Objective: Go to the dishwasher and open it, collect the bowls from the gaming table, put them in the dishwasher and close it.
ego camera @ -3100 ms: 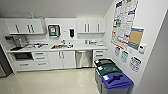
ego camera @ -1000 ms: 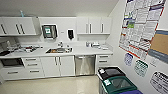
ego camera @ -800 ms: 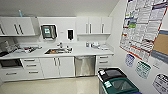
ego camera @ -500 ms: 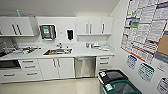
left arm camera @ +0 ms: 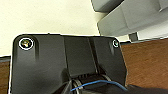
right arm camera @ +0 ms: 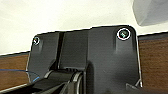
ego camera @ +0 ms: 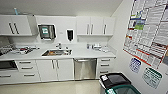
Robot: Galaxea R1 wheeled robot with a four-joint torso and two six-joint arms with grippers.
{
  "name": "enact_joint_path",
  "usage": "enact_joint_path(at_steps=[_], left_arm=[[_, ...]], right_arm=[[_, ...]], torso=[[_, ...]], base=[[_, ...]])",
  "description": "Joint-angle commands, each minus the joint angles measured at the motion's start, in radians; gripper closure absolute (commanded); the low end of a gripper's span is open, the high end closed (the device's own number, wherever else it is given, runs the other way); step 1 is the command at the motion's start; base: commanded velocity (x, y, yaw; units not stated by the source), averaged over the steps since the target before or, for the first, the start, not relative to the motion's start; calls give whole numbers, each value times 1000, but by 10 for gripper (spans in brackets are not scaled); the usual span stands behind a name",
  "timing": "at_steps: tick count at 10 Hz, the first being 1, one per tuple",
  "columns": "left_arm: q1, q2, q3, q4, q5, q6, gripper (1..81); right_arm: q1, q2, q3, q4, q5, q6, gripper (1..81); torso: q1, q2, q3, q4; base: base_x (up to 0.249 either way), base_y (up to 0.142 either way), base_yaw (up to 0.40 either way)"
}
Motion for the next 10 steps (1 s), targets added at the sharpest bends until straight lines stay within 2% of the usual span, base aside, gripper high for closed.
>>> enact_joint_path(at_steps=[1,7,10], left_arm=[[-54,-9,7,-4,45,2,10],[-54,-9,9,-4,46,2,10],[-54,-9,9,-4,46,2,10]], right_arm=[[57,-4,12,-1,-50,0,10],[57,-6,10,1,-50,0,10],[57,-6,9,1,-48,0,10]], torso=[[0,0,0,0],[-1,0,0,0],[-1,0,0,0]], base=[[168,0,0],[165,0,0],[157,68,0]])
